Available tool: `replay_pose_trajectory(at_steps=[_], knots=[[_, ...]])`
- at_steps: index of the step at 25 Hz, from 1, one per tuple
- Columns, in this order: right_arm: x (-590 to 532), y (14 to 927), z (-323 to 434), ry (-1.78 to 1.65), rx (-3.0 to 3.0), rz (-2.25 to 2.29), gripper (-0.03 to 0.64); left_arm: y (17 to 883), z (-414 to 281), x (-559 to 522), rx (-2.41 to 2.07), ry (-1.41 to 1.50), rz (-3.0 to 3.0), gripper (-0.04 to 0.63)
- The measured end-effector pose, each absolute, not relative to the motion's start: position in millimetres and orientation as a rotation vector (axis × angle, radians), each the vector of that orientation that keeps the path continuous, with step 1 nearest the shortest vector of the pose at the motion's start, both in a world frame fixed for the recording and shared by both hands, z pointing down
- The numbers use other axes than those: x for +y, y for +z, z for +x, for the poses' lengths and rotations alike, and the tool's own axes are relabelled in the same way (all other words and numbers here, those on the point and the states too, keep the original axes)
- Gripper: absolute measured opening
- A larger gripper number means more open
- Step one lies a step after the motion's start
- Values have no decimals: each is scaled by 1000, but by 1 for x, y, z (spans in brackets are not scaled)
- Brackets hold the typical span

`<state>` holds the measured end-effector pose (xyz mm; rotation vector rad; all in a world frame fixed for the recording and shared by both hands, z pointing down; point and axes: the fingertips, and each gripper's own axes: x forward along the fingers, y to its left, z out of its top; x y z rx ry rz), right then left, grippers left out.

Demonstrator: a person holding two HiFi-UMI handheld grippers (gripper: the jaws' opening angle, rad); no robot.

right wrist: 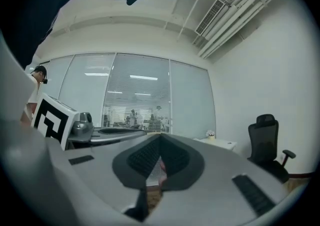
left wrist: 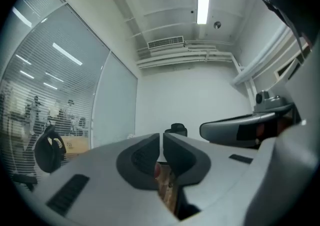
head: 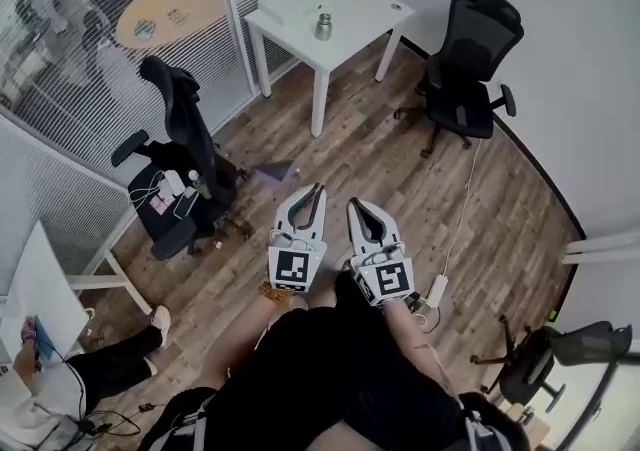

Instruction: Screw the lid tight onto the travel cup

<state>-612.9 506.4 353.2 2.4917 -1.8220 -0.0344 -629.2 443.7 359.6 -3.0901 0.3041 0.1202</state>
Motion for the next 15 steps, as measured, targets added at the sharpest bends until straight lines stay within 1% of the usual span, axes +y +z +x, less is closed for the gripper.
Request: replay_pose_trajectory(at_steps=[5, 15], knots=[[492, 359, -536, -31, -1836, 2532, -6, 369, -558, 430, 322, 80, -3066, 28], [448, 349, -341, -34, -1964, 2448, -6, 370, -392, 373, 542, 5, -3031, 28]])
